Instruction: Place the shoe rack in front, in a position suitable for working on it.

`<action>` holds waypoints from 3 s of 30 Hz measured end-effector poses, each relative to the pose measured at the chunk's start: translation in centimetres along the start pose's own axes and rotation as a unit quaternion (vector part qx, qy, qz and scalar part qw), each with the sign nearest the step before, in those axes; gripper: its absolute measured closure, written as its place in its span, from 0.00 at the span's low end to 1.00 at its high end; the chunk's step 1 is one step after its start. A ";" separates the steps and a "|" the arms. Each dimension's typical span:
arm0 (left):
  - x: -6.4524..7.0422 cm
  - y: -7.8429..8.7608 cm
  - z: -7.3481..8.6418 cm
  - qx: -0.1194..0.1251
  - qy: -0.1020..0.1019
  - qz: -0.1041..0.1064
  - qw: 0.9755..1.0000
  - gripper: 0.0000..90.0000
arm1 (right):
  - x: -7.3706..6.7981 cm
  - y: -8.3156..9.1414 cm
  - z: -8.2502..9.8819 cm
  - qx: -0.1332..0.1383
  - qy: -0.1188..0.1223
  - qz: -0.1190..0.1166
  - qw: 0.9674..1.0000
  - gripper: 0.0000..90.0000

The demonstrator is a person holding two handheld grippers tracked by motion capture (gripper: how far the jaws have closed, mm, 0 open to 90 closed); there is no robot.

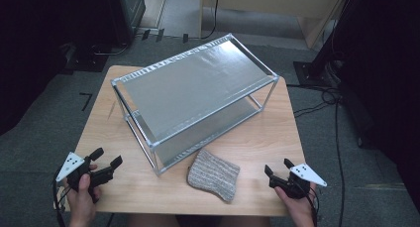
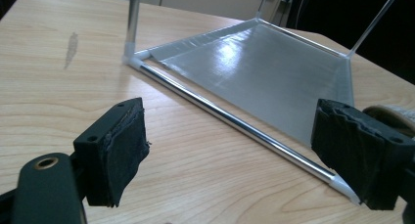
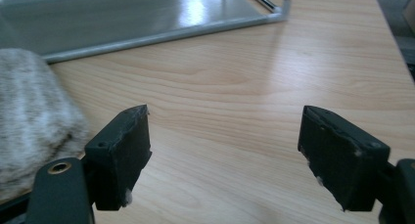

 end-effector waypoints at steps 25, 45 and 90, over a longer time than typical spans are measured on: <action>10.3 -2.0 -1.1 0.019 -0.099 0.074 0.992 0.20 | -10.7 -1.5 -1.8 -0.005 0.106 -0.110 0.988 0.20; 11.1 -2.1 -1.1 0.018 -0.133 0.109 0.985 0.88 | -3.3 -3.3 -9.9 0.057 -0.007 0.004 0.998 0.22; 7.7 0.5 -0.3 0.020 -0.121 0.145 0.982 0.88 | 3.8 -8.6 -13.8 0.045 -0.061 0.115 0.990 0.91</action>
Point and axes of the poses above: each handheld gripper's, and its own axes: y roughly backward along the jaws, z roughly out of its underside, x roughly to its right, the point moved 5 cm from there along -y, roughly forward along the jaws, and after that the axes turned 13 degrees about -x, right-handed, at the moved point
